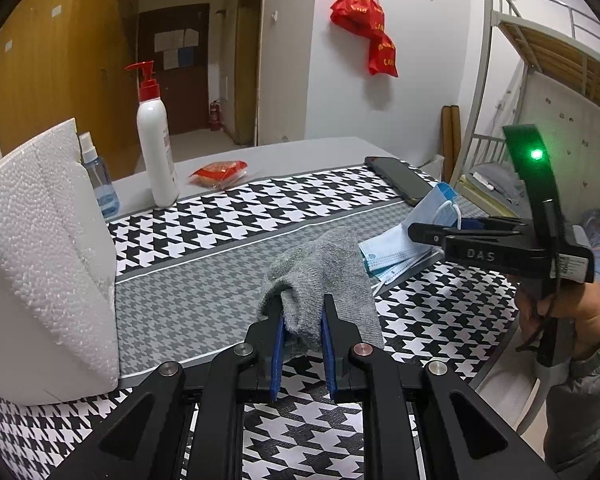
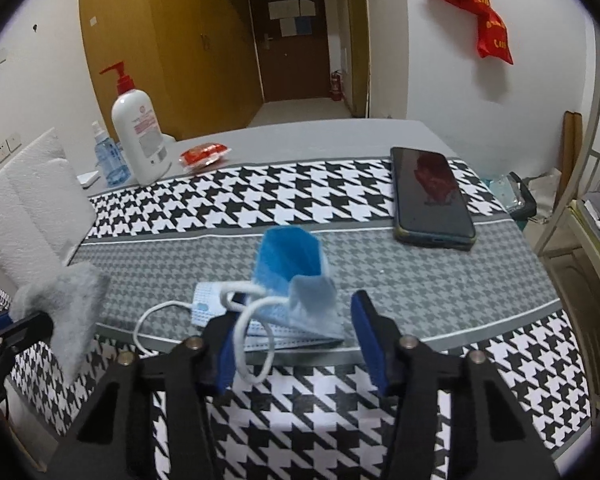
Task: Organize soft objects
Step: 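Grasp the blue face mask with the right tool while left tool holds the cloth, then lift and carry the cloth and mask toward the foam box with both tools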
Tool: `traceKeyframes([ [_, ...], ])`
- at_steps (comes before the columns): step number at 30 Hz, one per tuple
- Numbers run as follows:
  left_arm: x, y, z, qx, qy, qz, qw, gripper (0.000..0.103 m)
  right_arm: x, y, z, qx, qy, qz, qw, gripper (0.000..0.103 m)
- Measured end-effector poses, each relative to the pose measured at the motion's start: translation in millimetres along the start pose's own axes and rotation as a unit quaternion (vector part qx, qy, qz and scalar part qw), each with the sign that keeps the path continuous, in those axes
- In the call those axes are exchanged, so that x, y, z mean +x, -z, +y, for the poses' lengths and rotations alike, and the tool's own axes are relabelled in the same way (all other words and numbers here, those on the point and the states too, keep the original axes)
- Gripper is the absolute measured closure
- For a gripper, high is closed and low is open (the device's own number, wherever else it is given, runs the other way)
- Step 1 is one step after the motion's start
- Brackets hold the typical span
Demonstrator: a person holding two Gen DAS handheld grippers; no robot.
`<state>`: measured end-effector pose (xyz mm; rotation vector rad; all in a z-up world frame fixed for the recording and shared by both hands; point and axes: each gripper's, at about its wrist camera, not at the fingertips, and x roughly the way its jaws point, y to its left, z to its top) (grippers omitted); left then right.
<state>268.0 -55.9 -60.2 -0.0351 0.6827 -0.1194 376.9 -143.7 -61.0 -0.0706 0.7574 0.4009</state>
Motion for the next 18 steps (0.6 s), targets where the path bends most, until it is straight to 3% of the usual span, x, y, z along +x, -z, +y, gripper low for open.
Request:
traceKeyframes([
  [2,0,0,0,-0.001,0.0,0.0,1.0,0.086,6,0,-2,0.003,0.0,0.01,1.0,0.059],
  [7,-2,0,1,-0.004,0.0,-0.001,1.0,0.086,13,0,-6,0.009,-0.004,0.018,1.0,0.09],
  [18,-18,1,-1,0.001,0.0,-0.014,0.9999,0.086,-13,2,-4,0.016,-0.016,-0.006,1.0,0.091],
])
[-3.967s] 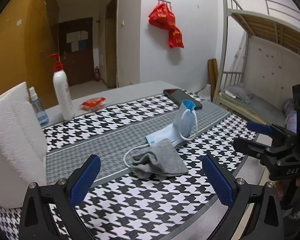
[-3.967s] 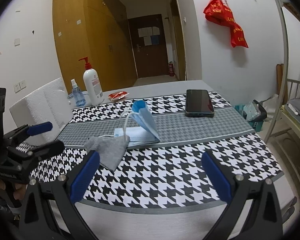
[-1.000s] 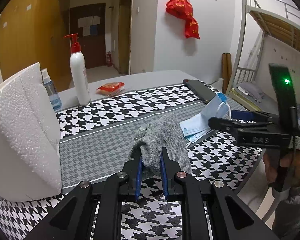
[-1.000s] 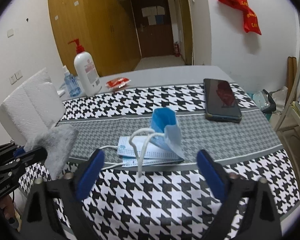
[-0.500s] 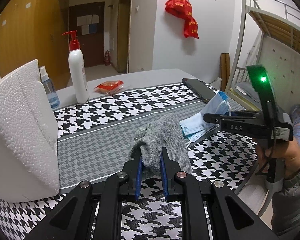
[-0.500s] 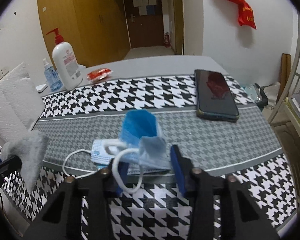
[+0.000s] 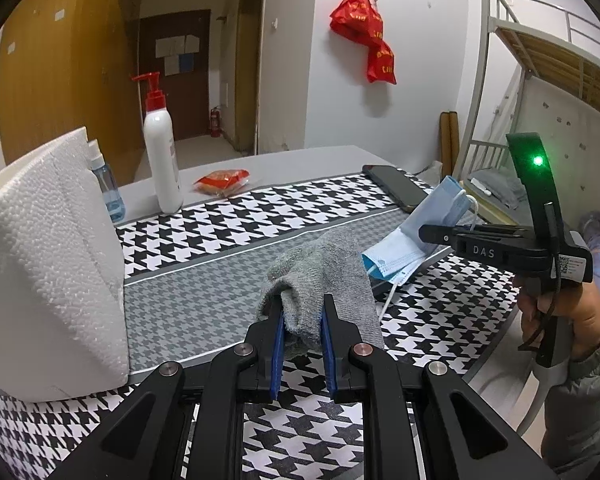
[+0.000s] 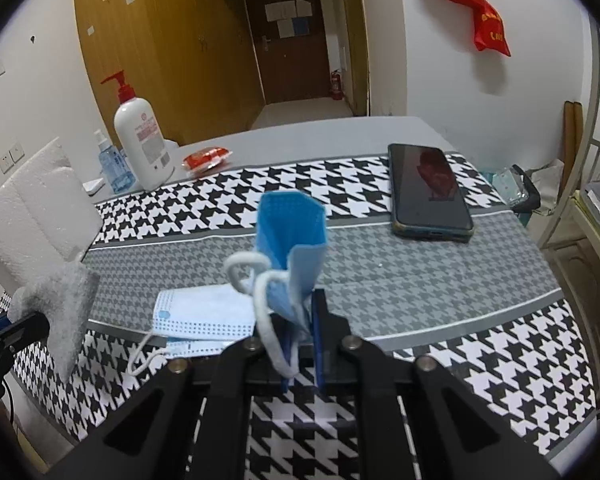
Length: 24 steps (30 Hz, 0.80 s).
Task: Organize soft objects
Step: 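Lift and carry the cloth and mask toward the foam box with both tools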
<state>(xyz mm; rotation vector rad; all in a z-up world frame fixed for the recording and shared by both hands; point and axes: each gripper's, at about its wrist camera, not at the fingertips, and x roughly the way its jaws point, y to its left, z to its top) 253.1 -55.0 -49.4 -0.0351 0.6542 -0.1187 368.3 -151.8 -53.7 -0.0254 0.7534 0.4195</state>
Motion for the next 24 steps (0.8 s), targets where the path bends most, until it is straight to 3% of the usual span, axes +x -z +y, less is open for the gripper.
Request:
traceKeyframes([
  [24,-66,11,6,0.0,-0.017,-0.05,0.9986,0.086,-84,7,33,-0.01,-0.025,-0.074,0.997,0.091],
])
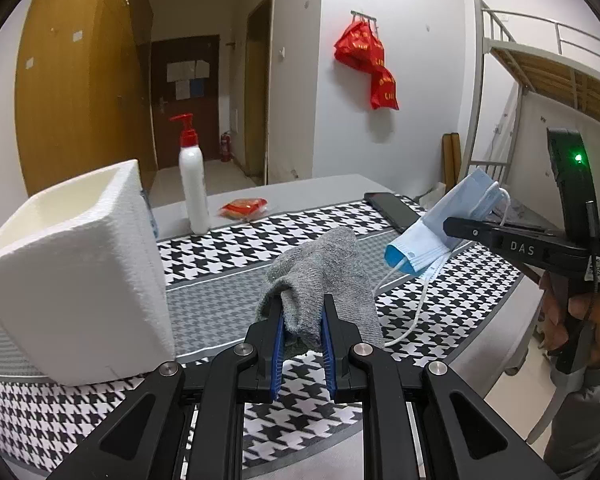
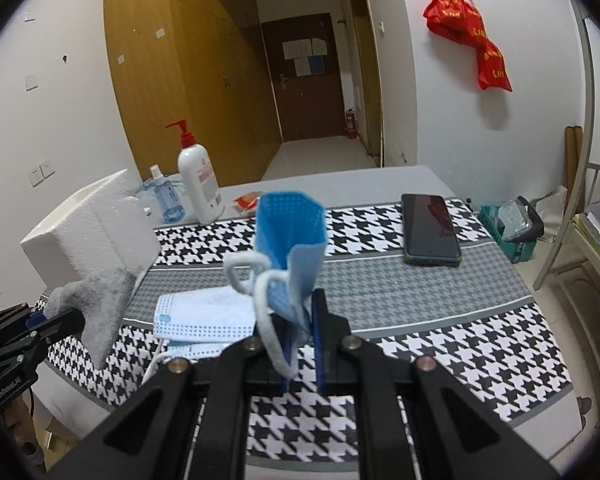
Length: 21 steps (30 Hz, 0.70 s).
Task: Organize soft objects
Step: 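Lift and carry the cloth and mask toward the foam box with both tools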
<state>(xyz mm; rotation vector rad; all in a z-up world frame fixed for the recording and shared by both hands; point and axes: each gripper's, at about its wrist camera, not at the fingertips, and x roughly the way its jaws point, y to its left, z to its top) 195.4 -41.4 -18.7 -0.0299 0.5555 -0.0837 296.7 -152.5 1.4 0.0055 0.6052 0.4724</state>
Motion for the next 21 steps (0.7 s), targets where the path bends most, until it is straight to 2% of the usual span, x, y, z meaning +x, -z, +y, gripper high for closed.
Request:
traceKeyframes([
  [10,-32,6,16,-0.002,-0.002,-0.027,0.9996,0.086,-28,-2,25,-0.008,0.001,-0.029,1.0,0.091],
  [21,-60,8,34,-0.016,-0.026,-0.054,0.9981,0.086,-47,-4,59,-0.031,-0.023,-0.056,0.998,0.091],
])
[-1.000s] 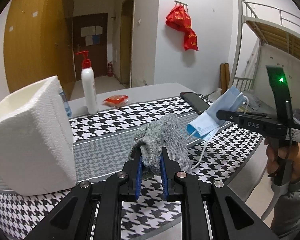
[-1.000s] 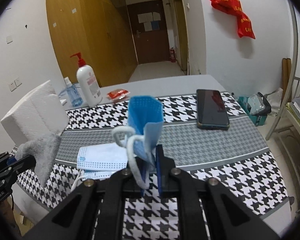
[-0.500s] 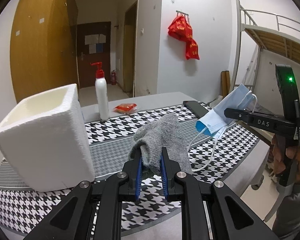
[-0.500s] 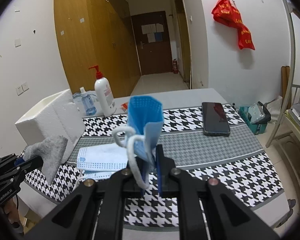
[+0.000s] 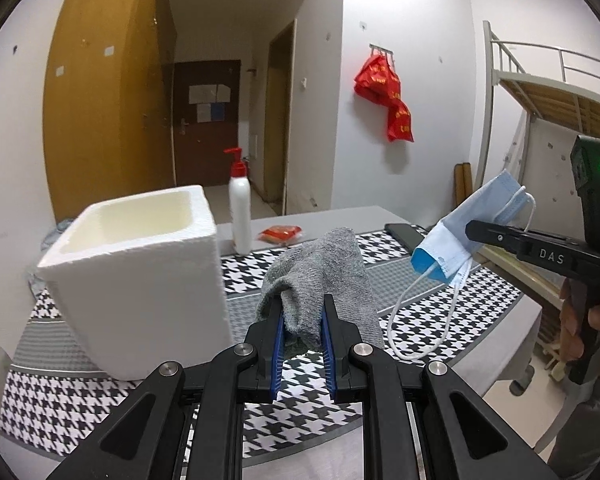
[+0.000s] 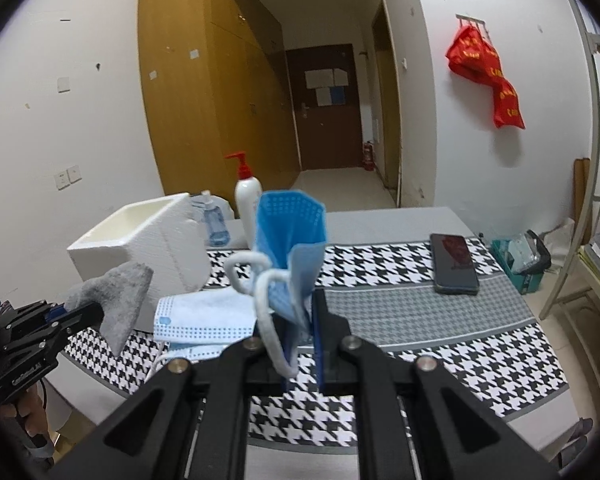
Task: Organize soft objects
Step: 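Lift and carry the cloth and mask toward the foam box with both tools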
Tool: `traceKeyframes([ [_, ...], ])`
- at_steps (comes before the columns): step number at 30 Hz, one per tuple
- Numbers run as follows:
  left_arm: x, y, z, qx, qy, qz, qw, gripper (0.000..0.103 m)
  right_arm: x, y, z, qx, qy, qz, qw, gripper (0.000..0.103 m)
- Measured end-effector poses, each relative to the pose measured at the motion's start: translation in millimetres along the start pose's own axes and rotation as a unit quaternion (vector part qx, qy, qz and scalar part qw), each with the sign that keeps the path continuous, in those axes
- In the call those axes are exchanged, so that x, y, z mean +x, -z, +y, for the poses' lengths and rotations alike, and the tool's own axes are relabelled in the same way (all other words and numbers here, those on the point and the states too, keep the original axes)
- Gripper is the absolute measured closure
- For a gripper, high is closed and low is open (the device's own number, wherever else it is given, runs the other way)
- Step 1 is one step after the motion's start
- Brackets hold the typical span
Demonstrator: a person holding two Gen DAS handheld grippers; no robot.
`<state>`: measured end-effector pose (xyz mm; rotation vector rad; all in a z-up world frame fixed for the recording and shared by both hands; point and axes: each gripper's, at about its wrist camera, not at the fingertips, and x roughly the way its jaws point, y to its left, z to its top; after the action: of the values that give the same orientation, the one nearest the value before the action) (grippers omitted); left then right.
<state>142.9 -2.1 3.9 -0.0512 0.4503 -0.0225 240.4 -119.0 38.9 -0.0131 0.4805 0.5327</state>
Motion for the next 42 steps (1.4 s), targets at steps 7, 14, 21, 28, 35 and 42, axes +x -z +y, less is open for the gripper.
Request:
traceKeyframes([
  [7,-20,-2,10,-0.006,-0.016,-0.023,0.9996,0.086,-8,-4,16,-0.01,-0.015,-0.012,1.0,0.091],
  [14,-42,-7,18,-0.009,-0.037,-0.047,0.9982,0.086,-13,-8,28,-0.017,-0.038,-0.024,0.999,0.091],
  [21,-53,-8,34,-0.02,-0.061,-0.059,0.9961,0.086,-5,-11,43,-0.02,-0.064,-0.031,0.997,0.091],
  [28,-62,-7,51,-0.033,-0.083,-0.069,0.9936,0.086,6,-18,59,-0.037,-0.082,-0.032,0.995,0.091],
  [35,-66,-4,63,-0.042,-0.1,-0.069,0.9917,0.086,16,-25,75,-0.05,-0.1,-0.033,0.993,0.091],
  [42,-71,-4,77,-0.048,-0.119,-0.072,0.9891,0.086,30,-32,87,-0.049,-0.118,-0.032,0.991,0.091],
])
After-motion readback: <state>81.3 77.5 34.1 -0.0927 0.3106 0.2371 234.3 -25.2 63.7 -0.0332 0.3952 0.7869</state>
